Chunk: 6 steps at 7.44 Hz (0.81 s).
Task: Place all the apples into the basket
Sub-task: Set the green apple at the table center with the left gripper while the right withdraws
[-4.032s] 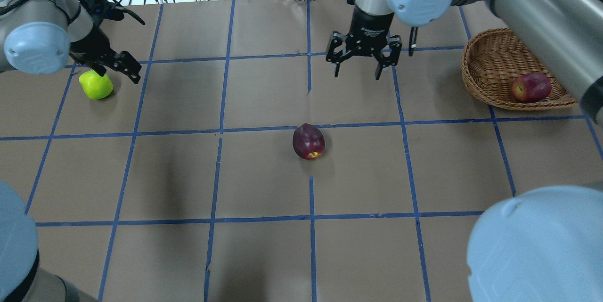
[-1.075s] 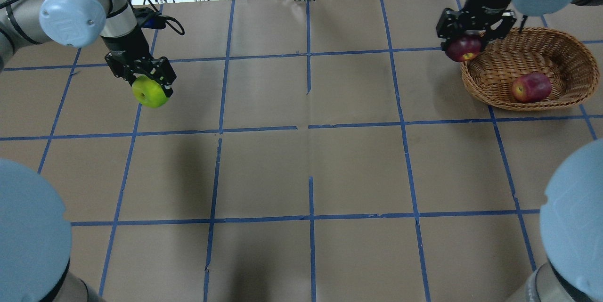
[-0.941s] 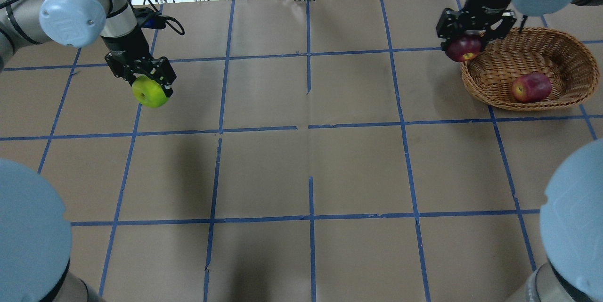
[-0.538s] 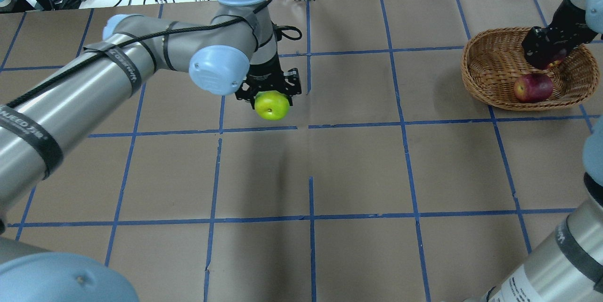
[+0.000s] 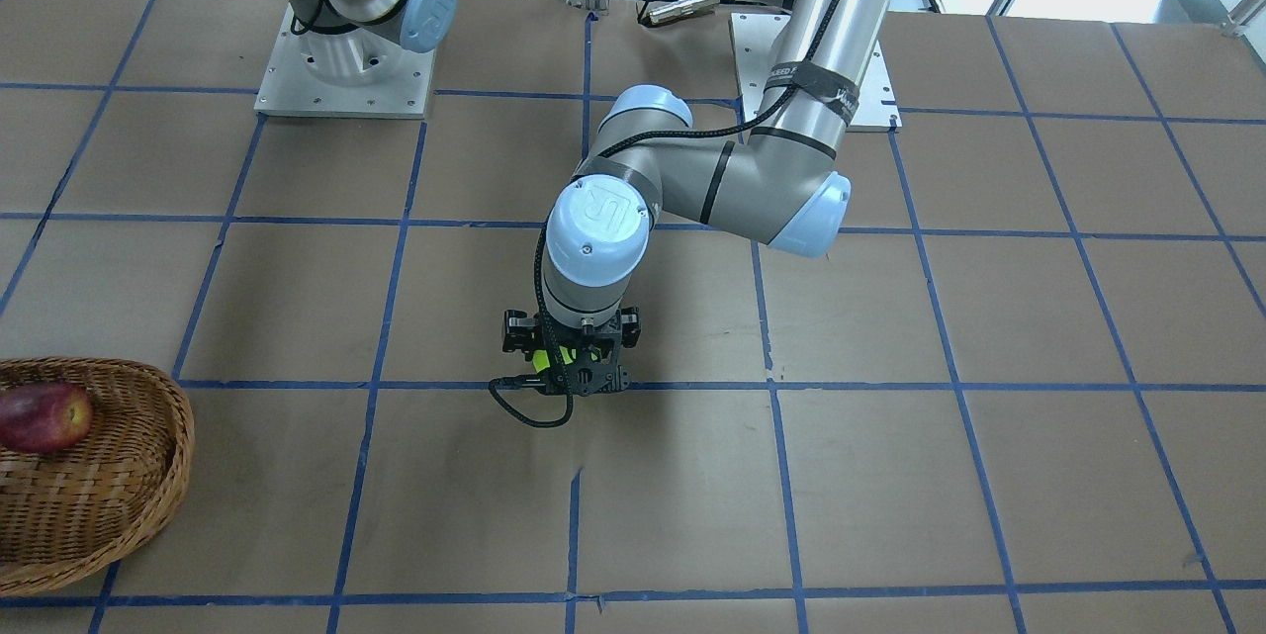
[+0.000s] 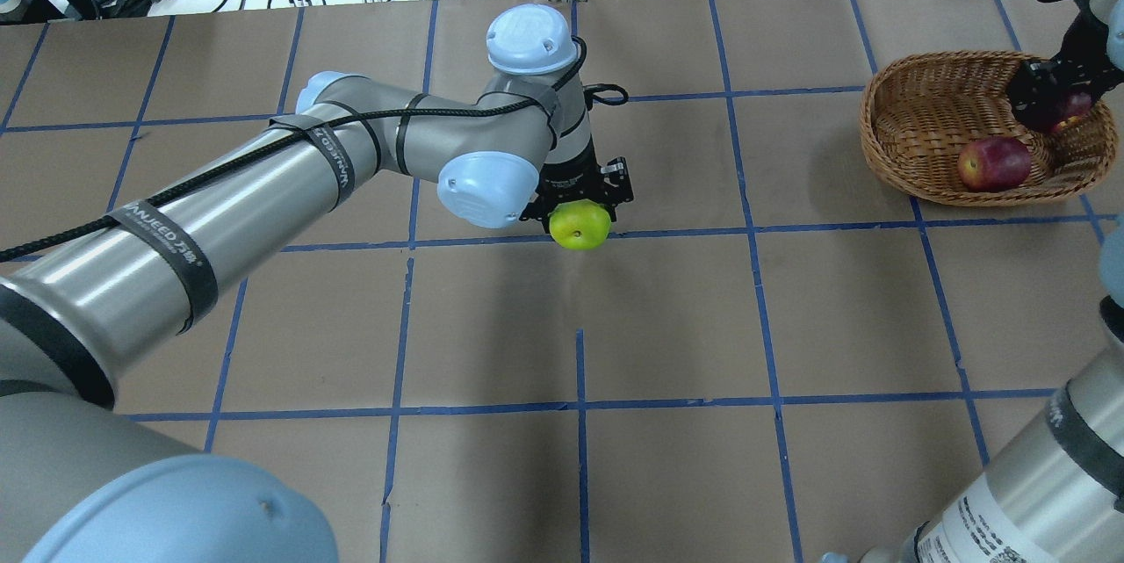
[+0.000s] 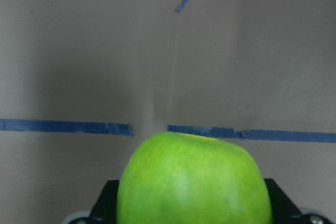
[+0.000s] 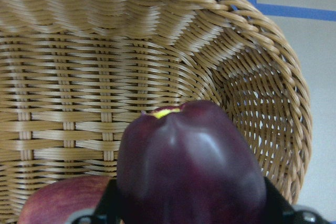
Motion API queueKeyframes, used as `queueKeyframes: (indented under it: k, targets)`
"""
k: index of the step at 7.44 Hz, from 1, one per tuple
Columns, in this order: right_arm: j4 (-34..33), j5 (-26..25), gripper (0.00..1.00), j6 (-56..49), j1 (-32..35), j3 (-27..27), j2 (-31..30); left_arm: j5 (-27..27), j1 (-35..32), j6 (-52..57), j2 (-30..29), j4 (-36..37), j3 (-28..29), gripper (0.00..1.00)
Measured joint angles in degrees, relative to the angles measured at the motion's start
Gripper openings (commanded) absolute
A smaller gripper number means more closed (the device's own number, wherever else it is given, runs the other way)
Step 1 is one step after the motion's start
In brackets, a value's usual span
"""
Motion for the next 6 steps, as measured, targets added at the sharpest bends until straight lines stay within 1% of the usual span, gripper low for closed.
queueKeyframes:
  k: [2, 4, 5, 6]
  targets:
    - [0.32, 0.41, 1.00, 0.83, -1.56, -0.19, -0.14, 0.12, -0.44, 0.53, -0.38, 2.26, -0.74, 1.00]
    - [4.02, 0.65, 1.00, 3.38, -1.52, -0.11, -3.17, 0.12, 0.58, 1.85, 1.64, 1.77, 0.63, 1.00]
    - [7.17, 1.58, 1.00, 5.76, -0.68, -0.09, -5.41, 0.15, 2.51, 4.64, 3.36, -1.79, 2.46, 1.00]
    - [10.53, 3.43, 1.00, 8.91, 1.13, -0.07, -7.59, 0.37, 5.04, 8.77, 5.26, -7.02, 4.58, 1.00]
